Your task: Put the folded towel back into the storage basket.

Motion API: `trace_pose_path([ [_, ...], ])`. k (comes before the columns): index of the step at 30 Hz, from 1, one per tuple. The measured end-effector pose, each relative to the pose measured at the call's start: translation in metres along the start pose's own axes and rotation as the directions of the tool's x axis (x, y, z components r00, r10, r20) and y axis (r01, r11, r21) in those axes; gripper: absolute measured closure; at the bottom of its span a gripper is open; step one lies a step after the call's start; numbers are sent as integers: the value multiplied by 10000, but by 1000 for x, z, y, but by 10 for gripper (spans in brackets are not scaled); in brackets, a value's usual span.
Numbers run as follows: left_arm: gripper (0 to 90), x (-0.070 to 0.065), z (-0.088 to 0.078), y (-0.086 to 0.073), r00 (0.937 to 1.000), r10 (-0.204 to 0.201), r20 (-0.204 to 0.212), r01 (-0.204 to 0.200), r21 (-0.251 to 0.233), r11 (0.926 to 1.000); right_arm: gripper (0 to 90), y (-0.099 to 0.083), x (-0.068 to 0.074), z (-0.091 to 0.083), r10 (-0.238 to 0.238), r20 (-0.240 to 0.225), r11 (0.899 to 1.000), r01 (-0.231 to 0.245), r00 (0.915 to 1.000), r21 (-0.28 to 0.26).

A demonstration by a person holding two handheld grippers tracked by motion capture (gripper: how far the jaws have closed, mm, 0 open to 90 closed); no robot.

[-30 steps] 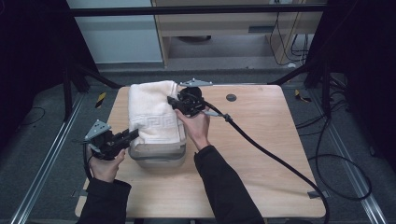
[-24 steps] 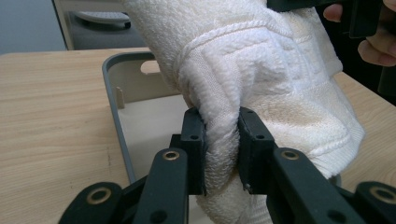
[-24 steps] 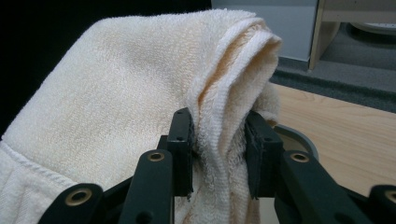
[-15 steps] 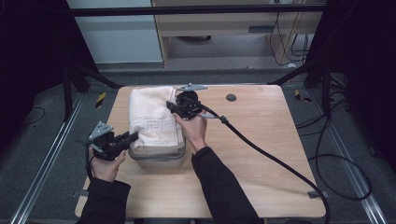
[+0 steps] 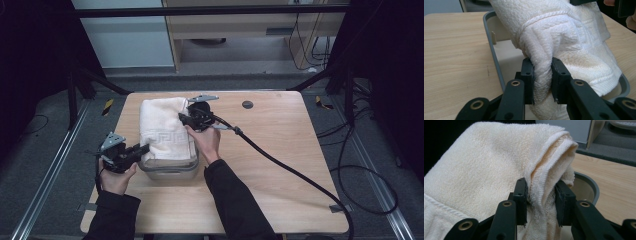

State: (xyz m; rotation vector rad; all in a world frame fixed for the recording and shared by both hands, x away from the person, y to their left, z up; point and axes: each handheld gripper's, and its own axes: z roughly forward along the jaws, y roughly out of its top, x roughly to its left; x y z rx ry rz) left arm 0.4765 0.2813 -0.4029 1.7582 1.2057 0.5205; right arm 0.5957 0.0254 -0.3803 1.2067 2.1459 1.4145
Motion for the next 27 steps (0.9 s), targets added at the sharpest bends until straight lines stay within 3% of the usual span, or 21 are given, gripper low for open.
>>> trace_pose_path([
  [8, 741, -2, 6, -3, 9999, 139, -87, -137, 205, 9997, 668, -8, -5, 4, 184, -9, 9997, -183, 9998, 136],
  [27, 739, 0, 24, -12, 9992, 273, -285, -244, 975, 9949, 668, -27, -11, 11, -165, 246, 9981, 151, 9996, 593],
])
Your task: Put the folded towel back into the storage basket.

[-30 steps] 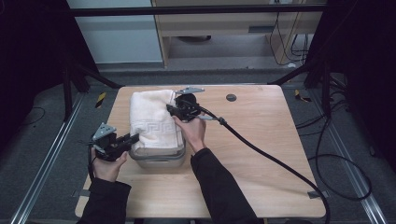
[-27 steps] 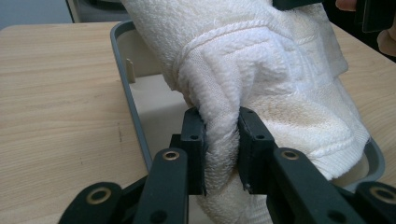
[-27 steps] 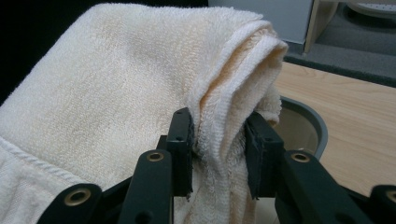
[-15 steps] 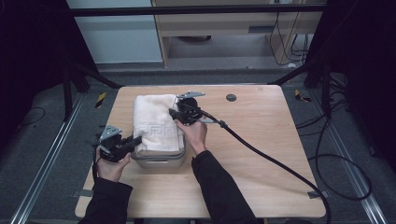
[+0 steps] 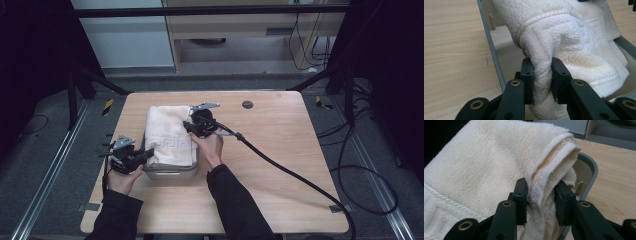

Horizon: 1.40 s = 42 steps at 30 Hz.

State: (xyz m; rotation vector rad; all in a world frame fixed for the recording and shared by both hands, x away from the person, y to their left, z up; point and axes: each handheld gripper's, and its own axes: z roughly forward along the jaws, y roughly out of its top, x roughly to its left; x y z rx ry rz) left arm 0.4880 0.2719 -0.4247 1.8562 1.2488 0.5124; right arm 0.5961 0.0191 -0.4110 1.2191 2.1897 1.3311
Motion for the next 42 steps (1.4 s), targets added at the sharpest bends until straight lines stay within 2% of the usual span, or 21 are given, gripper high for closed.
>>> trace_pose_path([
  [7, 730, 0, 5, -1, 9999, 3, -116, 1, 319, 9995, 668, -6, 2, 4, -215, 124, 9997, 213, 9997, 149],
  [21, 646, 2, 9, -3, 9992, -131, -369, 147, 442, 9989, 644, -10, 1, 8, -371, 204, 9985, 362, 9991, 414],
  [23, 610, 1, 8, -2, 9987, -78, -512, 93, 291, 9995, 631, -12, 1, 10, -517, 246, 9975, 504, 9984, 498],
  [26, 597, 1, 5, -2, 9990, -119, -441, 119, 1, 9999, 599, -13, 0, 12, -677, 176, 9964, 667, 9976, 521],
  [27, 595, 1, 2, 0, 9989, -124, -458, 114, -217, 9997, 595, -13, 0, 11, -807, 224, 9958, 796, 9965, 458],
  [28, 593, 1, 2, 0, 9989, -124, -458, 114, -217, 9997, 595, -13, 0, 11, -807, 224, 9958, 796, 9965, 458],
  [29, 590, 1, -1, 1, 9990, -122, -440, 102, -439, 9990, 581, -12, 1, 9, -1096, 419, 9937, 1084, 9931, 290],
  [30, 588, 1, -1, 1, 9990, -122, -440, 102, -439, 9990, 581, -12, 1, 9, -1096, 419, 9937, 1084, 9931, 290],
  [35, 571, -1, -7, 3, 9990, -17, -446, -18, -790, 9969, 539, -6, 0, -2, -1240, 500, 9922, 1246, 9910, -98],
  [39, 539, -3, -11, 3, 9991, 23, -414, -68, -1087, 9940, 494, -2, -6, -19, -1215, 594, 9909, 1245, 9908, -507],
  [42, 508, -4, -12, 3, 9992, 91, -399, -137, -1159, 9932, 459, -2, -10, -27, -1205, 627, 9906, 1241, 9907, -577],
])
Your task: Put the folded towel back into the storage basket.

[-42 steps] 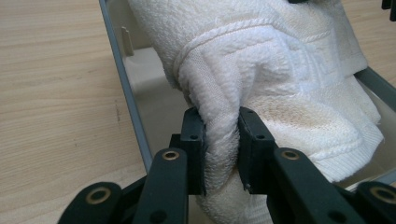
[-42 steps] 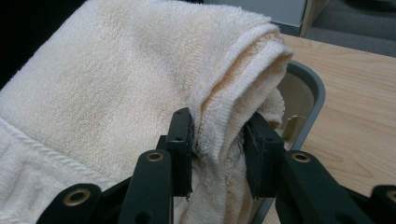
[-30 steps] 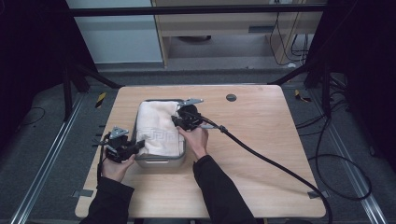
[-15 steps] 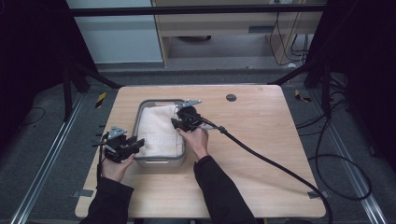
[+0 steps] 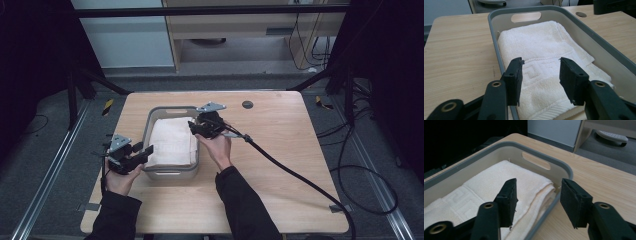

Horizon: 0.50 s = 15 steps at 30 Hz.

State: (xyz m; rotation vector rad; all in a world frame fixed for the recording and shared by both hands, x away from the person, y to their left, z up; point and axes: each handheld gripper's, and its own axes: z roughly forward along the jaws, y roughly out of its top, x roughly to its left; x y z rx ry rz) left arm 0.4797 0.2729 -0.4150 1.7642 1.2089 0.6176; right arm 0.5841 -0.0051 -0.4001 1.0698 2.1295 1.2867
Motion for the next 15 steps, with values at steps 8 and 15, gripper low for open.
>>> trace_pose_path([
  [8, 428, 0, -6, -2, 9998, 187, 33, -185, -385, 9991, 325, -7, -27, -43, 326, 200, 9981, -315, 9993, -536],
  [15, 383, 1, -12, -8, 9996, 286, 45, -283, -509, 9983, 245, -24, -56, -90, 579, 419, 9950, -542, 9974, -840],
])
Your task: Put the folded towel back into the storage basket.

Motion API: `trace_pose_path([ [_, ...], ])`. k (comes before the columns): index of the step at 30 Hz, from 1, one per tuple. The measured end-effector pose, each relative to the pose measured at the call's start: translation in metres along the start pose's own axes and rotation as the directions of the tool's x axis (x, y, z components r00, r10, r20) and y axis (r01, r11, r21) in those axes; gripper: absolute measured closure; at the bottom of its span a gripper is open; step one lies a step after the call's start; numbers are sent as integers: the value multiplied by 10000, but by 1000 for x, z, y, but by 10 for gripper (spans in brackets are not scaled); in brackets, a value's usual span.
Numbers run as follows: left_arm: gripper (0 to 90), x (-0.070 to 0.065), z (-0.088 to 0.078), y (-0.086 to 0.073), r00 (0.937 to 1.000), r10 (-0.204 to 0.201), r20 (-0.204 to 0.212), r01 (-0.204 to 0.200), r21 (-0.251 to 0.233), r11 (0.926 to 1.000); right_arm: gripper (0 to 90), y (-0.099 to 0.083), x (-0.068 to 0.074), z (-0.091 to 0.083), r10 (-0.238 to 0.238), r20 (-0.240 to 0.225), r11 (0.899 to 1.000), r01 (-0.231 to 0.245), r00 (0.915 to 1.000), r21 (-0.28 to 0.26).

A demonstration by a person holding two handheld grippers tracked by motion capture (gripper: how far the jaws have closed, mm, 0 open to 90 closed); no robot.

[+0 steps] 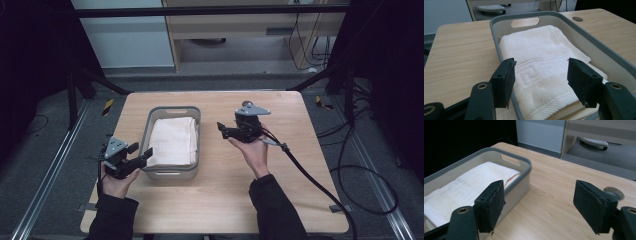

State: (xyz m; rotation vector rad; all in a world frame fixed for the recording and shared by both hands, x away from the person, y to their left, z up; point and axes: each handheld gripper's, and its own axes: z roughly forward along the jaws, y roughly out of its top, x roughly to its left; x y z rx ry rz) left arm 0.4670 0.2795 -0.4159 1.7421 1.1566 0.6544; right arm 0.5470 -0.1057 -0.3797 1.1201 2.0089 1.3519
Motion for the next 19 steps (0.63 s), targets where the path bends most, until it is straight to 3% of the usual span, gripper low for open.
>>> trace_pose_path([
  [7, 348, 0, -7, -4, 9999, 143, -49, -144, -108, 9998, 204, -17, -22, -34, 373, 58, 9992, -372, 9993, -169],
  [12, 327, 3, -15, -13, 9997, 216, -64, -217, -93, 9997, 183, -44, -42, -64, 554, 230, 9983, -549, 9982, -216],
  [19, 306, 7, -23, -22, 9996, 289, -32, -290, -163, 9994, 196, -77, -60, -87, 498, 517, 9987, -500, 9974, 16],
])
